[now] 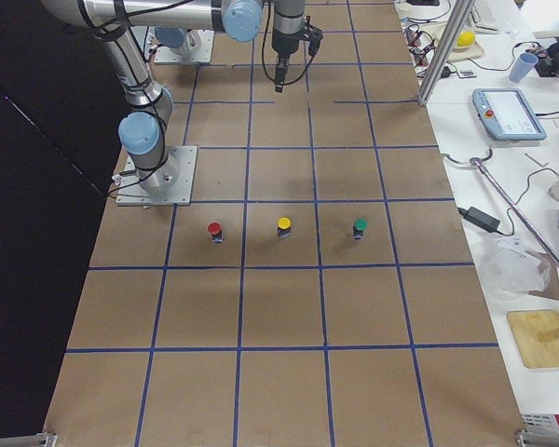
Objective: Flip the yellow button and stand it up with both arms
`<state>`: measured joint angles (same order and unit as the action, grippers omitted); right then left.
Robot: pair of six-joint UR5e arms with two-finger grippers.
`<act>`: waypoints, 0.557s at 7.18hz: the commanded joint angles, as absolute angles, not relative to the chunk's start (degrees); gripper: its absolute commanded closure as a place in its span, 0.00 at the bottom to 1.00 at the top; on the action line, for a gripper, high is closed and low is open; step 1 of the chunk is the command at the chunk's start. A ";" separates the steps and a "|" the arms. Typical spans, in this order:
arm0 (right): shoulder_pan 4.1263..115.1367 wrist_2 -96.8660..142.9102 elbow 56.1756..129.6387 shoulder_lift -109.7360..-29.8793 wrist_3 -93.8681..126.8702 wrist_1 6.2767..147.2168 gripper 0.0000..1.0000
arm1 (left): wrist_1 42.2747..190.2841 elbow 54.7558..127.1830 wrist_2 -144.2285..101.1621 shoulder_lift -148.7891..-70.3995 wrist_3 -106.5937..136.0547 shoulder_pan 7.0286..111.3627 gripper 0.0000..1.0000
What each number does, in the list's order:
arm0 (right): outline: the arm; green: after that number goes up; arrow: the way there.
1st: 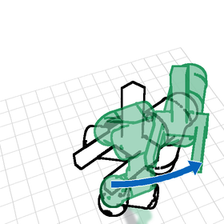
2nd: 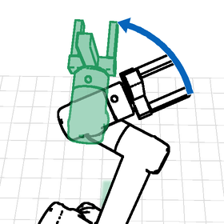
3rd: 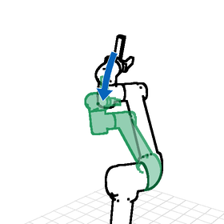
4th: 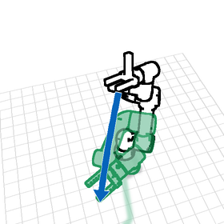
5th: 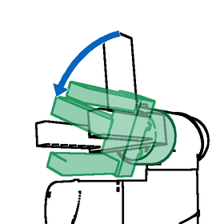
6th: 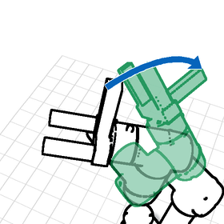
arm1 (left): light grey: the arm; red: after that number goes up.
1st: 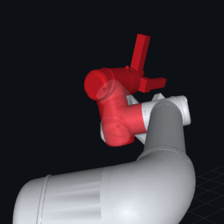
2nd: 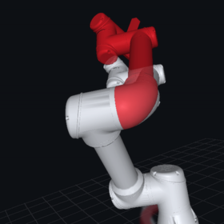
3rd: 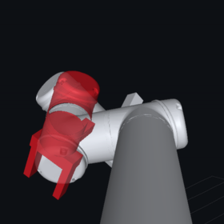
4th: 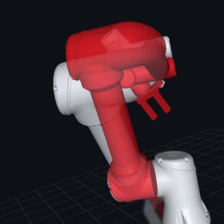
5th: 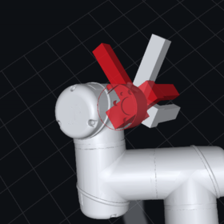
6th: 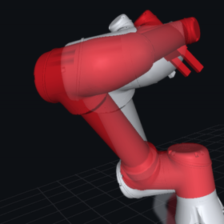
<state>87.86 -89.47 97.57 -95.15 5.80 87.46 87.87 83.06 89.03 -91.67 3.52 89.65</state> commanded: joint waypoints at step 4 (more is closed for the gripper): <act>88.76 -89.48 97.56 -97.47 5.45 86.57 0.00 | 87.89 83.06 89.03 -91.67 3.52 89.65 0.00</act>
